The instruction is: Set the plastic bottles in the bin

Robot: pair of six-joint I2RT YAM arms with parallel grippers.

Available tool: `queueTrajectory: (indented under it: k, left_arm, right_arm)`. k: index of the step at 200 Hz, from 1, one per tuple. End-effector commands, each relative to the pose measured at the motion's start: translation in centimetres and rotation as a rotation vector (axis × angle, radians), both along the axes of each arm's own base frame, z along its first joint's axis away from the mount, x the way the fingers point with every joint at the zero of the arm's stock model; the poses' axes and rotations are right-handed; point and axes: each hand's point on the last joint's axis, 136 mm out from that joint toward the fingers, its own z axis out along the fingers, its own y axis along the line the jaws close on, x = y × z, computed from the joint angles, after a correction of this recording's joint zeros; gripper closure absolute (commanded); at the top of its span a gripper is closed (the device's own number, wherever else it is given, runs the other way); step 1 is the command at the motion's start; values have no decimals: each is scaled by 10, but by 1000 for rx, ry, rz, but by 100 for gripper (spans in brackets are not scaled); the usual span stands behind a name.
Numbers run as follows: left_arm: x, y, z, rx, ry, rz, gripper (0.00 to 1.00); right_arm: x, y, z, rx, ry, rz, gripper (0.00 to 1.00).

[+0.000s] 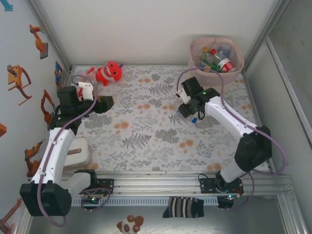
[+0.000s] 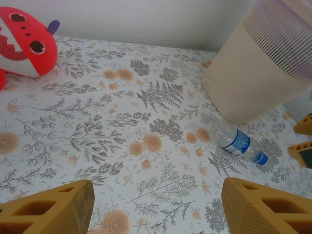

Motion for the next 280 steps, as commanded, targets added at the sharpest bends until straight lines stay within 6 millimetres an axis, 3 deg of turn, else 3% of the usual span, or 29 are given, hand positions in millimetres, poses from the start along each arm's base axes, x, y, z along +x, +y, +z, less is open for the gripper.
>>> queueTrajectory:
  k: [1, 10, 16, 81, 147, 223, 255, 280]
  left_arm:
    - [-4, -4, 9, -21, -30, -18, 31]
    - [-4, -4, 9, -21, -29, -18, 31]
    - [-4, -4, 8, -21, -29, -18, 31]
    - [-5, -3, 8, -14, -29, -14, 31]
    - [-5, -2, 8, -12, -31, -11, 31]
    - [-4, -2, 7, -11, -27, -11, 31]
    - [-4, -2, 7, -11, -26, -11, 31]
    - [-4, -2, 7, -13, -28, -11, 31]
  right_arm:
    - [23, 2, -13, -119, -65, 48, 35]
    - [30, 3, -23, -179, -51, 49, 24]
    - [32, 5, -29, -205, -37, 55, 22]
    - [60, 11, -78, -360, 58, 70, 21]
    - [40, 18, -120, -315, 204, 102, 30]
    - [14, 33, -109, -141, 286, 46, 47]
    - [12, 43, -90, -60, 275, 15, 49]
    - [9, 51, -63, 22, 254, 2, 49]
